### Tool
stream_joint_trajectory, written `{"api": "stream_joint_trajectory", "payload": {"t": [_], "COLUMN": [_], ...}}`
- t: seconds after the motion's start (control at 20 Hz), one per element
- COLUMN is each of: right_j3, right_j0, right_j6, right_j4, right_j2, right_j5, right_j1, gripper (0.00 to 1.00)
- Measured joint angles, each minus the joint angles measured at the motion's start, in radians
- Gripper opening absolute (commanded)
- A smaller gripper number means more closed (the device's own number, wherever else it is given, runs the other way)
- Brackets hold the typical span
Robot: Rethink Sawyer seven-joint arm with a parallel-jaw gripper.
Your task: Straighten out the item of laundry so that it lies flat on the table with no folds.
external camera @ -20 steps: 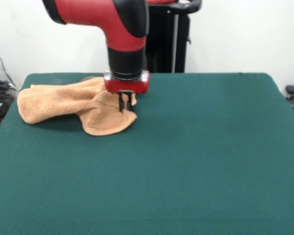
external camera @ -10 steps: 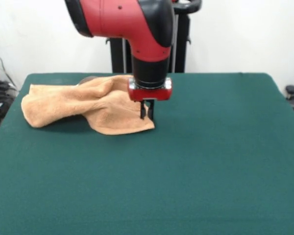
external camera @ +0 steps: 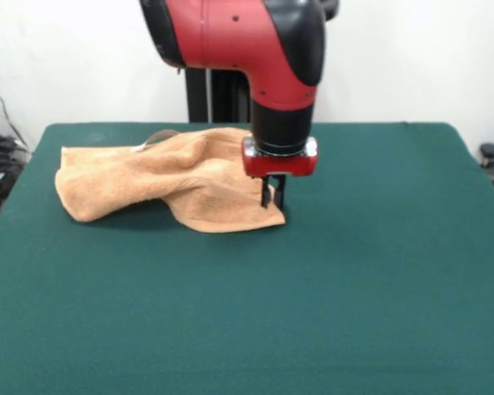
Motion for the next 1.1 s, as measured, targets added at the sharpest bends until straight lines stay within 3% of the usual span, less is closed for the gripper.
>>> {"api": "stream_joint_trajectory", "payload": {"t": [0.4,1.1], "right_j3": [-0.016,-0.020], "right_j0": [0.072,0.116], "right_j6": [0.000,0.000], "right_j4": [0.104,0.214], "right_j2": [-0.013,-0.040], "right_j5": [-0.003,-0.019], "right_j1": [0.014,0.024], "gripper": [0.00,0.00]}}
